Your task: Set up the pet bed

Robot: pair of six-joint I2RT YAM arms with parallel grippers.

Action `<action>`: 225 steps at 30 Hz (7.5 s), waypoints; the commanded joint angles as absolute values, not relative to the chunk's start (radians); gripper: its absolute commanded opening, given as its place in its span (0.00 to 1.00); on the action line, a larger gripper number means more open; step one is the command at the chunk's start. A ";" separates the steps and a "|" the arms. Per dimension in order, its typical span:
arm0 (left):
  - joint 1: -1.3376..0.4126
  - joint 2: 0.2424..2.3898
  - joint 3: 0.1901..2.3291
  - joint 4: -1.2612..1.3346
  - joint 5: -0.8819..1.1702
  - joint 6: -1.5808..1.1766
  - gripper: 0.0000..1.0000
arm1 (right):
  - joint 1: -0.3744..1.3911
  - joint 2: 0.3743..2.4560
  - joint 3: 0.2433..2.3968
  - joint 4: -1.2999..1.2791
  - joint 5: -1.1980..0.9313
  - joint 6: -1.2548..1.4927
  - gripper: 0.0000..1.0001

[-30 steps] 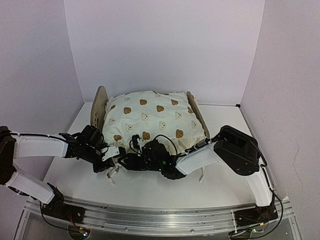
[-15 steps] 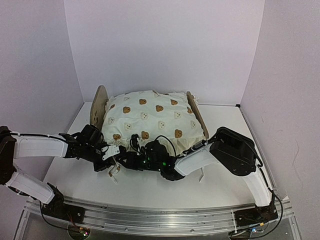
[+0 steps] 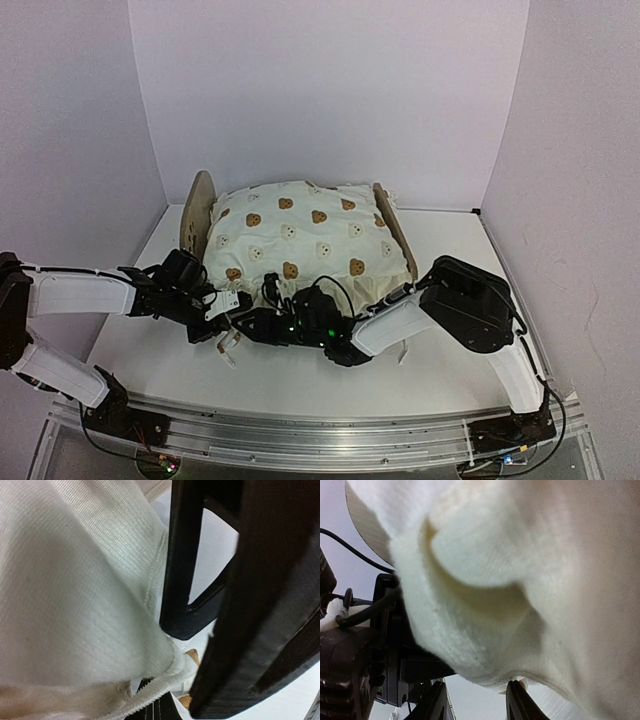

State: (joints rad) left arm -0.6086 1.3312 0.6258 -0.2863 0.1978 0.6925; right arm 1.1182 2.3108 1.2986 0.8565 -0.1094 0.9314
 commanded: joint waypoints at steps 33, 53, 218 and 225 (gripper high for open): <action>-0.611 1.322 0.605 -0.259 0.212 0.724 0.00 | 1.106 2.327 1.241 0.942 0.067 1.045 0.40; -0.611 1.326 0.605 -0.226 0.203 0.733 0.00 | 1.105 2.427 1.362 0.938 -0.001 1.146 0.28; -0.471 0.989 0.749 -0.915 0.352 0.977 0.00 | 1.247 2.164 1.555 -0.043 -0.004 0.325 0.00; -0.471 1.012 0.539 -0.776 0.288 1.107 0.00 | 1.246 2.153 1.557 0.101 -0.055 0.375 0.00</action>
